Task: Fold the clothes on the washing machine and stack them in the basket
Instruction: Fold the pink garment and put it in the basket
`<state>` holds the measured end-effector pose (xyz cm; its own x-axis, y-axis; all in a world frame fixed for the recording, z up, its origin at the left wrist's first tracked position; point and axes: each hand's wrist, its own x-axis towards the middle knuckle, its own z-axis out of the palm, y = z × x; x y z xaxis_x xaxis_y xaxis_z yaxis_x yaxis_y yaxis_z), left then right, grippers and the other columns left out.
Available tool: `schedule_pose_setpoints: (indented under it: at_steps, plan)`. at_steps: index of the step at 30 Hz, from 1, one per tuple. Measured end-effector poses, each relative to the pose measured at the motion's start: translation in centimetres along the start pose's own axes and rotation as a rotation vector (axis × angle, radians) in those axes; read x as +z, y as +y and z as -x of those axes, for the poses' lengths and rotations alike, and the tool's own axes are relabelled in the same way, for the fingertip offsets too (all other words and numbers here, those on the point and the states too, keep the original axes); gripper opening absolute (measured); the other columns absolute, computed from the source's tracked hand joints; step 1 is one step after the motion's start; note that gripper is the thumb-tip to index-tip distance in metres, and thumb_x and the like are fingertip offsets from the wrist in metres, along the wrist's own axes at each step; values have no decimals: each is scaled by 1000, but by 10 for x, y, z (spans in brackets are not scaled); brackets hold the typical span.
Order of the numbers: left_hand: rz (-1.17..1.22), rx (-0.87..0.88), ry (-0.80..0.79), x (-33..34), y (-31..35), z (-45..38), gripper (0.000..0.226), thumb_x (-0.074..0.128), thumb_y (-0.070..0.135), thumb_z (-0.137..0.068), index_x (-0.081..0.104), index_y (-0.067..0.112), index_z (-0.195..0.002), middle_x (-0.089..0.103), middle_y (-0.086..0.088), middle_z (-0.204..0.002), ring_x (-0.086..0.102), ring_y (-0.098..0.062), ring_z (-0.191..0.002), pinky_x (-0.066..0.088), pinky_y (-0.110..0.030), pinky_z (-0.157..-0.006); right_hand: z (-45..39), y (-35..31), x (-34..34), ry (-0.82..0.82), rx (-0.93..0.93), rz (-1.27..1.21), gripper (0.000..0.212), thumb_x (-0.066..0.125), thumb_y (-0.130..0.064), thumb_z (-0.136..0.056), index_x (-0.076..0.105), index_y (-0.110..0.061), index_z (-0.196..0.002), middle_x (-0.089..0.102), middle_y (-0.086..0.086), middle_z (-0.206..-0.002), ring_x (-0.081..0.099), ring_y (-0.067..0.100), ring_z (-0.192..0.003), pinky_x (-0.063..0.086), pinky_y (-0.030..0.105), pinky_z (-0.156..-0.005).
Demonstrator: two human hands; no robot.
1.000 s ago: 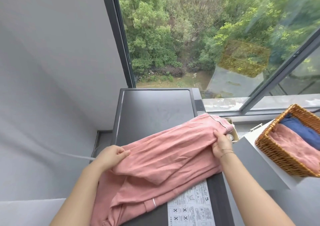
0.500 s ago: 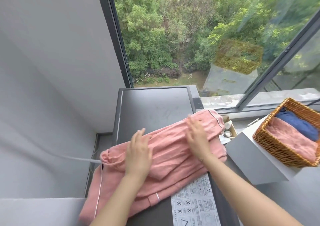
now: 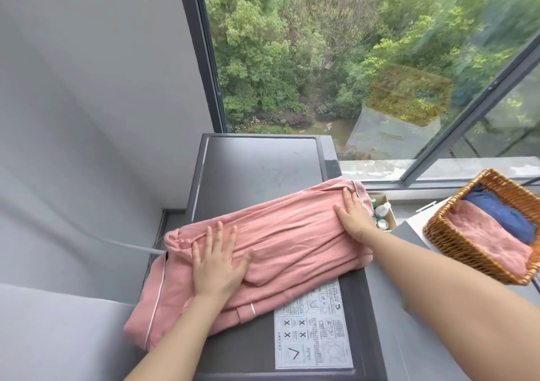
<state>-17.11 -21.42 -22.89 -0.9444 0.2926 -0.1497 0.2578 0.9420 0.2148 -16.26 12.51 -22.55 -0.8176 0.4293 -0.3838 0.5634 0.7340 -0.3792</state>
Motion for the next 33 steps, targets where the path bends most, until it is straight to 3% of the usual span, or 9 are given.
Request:
schedule_pose_setpoints:
  at_steps: [3, 7, 9, 12, 14, 16, 21, 26, 33]
  plan:
    - [17, 34, 27, -6, 16, -2, 85, 3, 70, -75, 19, 35, -151, -1, 1, -162, -7, -16, -149, -14, -52, -114, 0, 2, -10, 12, 25, -326, 63, 47, -21, -98, 17, -14, -153, 11, 0, -161, 10, 17, -148, 5, 28, -117]
    - [107, 251, 69, -9, 82, -11, 75, 8, 56, -82, 31, 31, -149, 3, 2, -162, -13, -11, -146, -17, -45, -115, 12, 27, -25, 305, 185, -464, 64, 60, -17, -89, 35, -17, -148, 12, 7, -160, 16, 23, -145, 16, 32, -114]
    - [121, 323, 25, -3, 120, -18, 75, 6, 54, -82, 30, 32, -149, 1, 1, -162, -16, -9, -143, -16, -44, -114, 18, 42, -27, 200, 272, -659, 65, 63, -24, -91, 34, -14, -148, 21, 8, -157, 24, 23, -143, 23, 30, -109]
    - [44, 357, 12, 15, 173, -33, 66, 22, 51, -84, 47, 28, -141, 27, -7, -157, 18, -20, -146, 7, -54, -113, 17, 56, -33, -118, 316, -840, 46, 55, -39, -95, 47, -20, -136, 47, -1, -137, 44, 20, -126, 35, 29, -92]
    - [8, 369, -42, 29, 201, -40, 67, 22, 52, -84, 47, 26, -141, 30, -9, -156, 26, -25, -145, 6, -58, -112, 10, 58, -36, -256, 343, -934, 42, 52, -48, -94, 47, -27, -130, 48, -8, -129, 44, 15, -122, 39, 29, -79]
    - [19, 319, -71, 37, 215, -48, 70, 16, 53, -86, 38, 26, -147, 24, -7, -158, 19, -24, -147, -5, -55, -114, -3, 60, -30, -348, 336, -968, 55, 56, -59, -86, 48, -28, -131, 50, -4, -133, 45, 18, -123, 41, 34, -83]
    - [-4, 244, 41, 56, 224, -50, 60, 34, 52, -91, 42, 27, -145, 39, -4, -152, 35, -20, -141, 14, -51, -112, -33, 73, -13, -584, 339, -965, 78, 63, -76, -66, 55, -30, -129, 62, -5, -122, 55, 14, -112, 44, 33, -90]
    - [-9, 226, 116, 62, 227, -51, 60, 36, 52, -92, 34, 31, -148, 31, 0, -156, 29, -18, -144, 14, -50, -115, -49, 88, 3, -716, 306, -1018, 88, 66, -82, -59, 56, -30, -130, 63, -7, -128, 55, 12, -120, 41, 35, -106]
    - [-14, 214, 121, 65, 228, -51, 59, 35, 51, -93, 30, 34, -149, 27, 3, -157, 24, -15, -145, 14, -50, -116, -48, 91, -8, -704, 237, -1001, 76, 71, -74, -62, 65, -25, -119, 69, -4, -117, 61, 12, -112, 44, 31, -102]
